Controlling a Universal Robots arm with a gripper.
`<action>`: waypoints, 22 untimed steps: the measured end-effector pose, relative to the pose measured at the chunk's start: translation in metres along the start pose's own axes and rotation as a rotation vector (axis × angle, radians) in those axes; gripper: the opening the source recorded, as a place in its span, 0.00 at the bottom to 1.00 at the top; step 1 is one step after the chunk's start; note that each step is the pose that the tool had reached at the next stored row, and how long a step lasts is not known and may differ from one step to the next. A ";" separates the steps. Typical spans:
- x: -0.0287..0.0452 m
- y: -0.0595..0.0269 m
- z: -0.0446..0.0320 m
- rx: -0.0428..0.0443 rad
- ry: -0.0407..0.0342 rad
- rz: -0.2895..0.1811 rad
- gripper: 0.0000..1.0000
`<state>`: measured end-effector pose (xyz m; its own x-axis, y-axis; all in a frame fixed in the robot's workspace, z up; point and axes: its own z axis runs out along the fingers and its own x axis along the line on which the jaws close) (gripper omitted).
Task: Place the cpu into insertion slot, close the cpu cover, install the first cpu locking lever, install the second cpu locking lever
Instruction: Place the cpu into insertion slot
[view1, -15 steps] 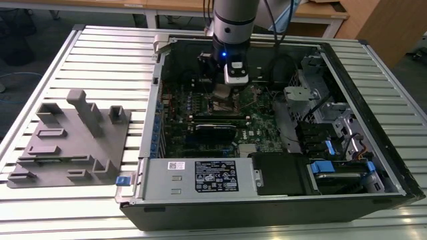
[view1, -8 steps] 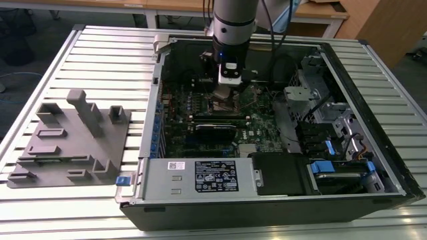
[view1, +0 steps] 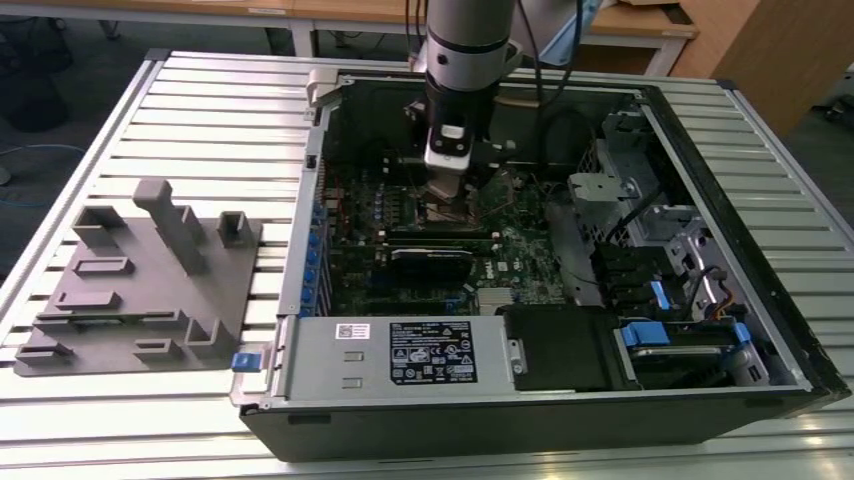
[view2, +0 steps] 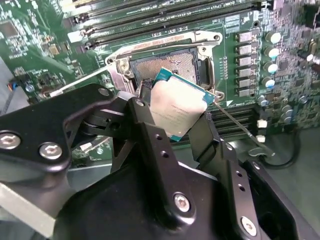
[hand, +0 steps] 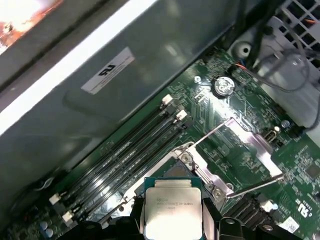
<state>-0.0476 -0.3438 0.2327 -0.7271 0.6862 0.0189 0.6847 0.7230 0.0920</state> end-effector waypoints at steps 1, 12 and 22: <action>0.0000 0.0000 0.0001 -0.0003 -0.0009 0.010 0.54; 0.0007 0.0007 0.0008 -0.0021 -0.0099 0.108 0.54; 0.0008 0.0007 0.0009 -0.0021 -0.0102 0.111 0.54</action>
<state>-0.0476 -0.3427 0.2319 -0.6462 0.7629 0.0189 0.7609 0.6423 0.0920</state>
